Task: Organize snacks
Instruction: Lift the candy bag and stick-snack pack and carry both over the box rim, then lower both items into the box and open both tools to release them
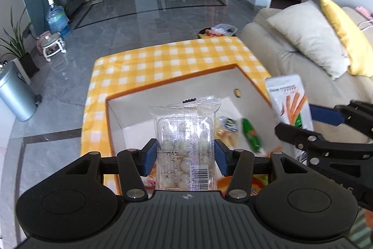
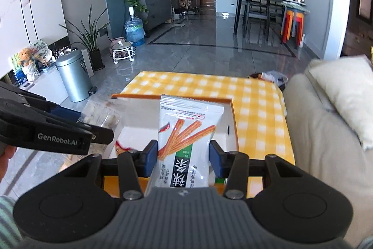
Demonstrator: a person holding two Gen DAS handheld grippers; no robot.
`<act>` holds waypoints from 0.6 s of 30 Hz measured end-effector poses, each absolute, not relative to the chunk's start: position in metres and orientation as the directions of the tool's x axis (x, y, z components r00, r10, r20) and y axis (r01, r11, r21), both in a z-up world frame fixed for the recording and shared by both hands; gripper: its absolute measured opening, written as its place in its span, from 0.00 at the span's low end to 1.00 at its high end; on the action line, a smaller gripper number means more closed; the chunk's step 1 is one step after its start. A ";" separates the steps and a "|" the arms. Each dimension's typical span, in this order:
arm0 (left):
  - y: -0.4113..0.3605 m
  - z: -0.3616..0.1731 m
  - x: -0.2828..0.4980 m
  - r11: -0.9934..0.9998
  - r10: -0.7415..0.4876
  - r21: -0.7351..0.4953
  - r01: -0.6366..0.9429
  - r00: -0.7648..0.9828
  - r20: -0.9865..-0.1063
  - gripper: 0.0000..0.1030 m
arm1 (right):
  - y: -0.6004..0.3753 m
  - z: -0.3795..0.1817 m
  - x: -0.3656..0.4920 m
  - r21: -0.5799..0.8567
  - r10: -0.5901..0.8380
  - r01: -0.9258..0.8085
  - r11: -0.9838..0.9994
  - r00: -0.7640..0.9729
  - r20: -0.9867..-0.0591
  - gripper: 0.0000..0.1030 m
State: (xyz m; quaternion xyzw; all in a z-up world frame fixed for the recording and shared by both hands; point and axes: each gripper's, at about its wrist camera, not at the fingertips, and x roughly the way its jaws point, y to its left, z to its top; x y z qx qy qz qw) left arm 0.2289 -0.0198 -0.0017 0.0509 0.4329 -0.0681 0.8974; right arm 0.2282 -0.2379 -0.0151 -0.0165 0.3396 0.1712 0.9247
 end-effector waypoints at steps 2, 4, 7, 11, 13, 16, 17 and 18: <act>-0.018 -0.008 0.242 0.986 -0.058 0.050 0.160 0.608 -0.792 0.57 | -0.232 -0.018 0.244 0.062 0.299 -0.340 0.938 0.707 -0.641 0.44; -0.014 -0.017 0.254 0.988 -0.051 0.047 0.149 0.587 -0.808 0.57 | -0.225 -0.023 0.258 0.036 0.287 -0.350 0.936 0.701 -0.653 0.44; -0.010 -0.031 0.270 0.989 -0.033 0.055 0.140 0.560 -0.828 0.57 | -0.214 -0.033 0.277 -0.004 0.269 -0.367 0.930 0.688 -0.674 0.44; -0.010 -0.052 0.288 0.986 -0.007 0.080 0.144 0.522 -0.853 0.57 | -0.202 -0.049 0.301 -0.071 0.225 -0.383 0.921 0.672 -0.706 0.44; -0.010 -0.064 0.296 0.985 0.012 0.096 0.141 0.499 -0.866 0.57 | -0.196 -0.059 0.311 -0.116 0.188 -0.387 0.915 0.661 -0.726 0.44; -0.011 -0.078 0.308 0.984 0.034 0.112 0.140 0.468 -0.883 0.57 | -0.189 -0.070 0.322 -0.162 0.152 -0.400 0.902 0.645 -0.749 0.44; -0.011 -0.082 0.311 0.983 0.037 0.114 0.141 0.459 -0.888 0.57 | -0.187 -0.074 0.325 -0.171 0.142 -0.404 0.898 0.637 -0.758 0.44; -0.012 -0.086 0.313 0.983 0.042 0.119 0.143 0.452 -0.891 0.57 | -0.184 -0.079 0.329 -0.185 0.129 -0.411 0.893 0.626 -0.769 0.44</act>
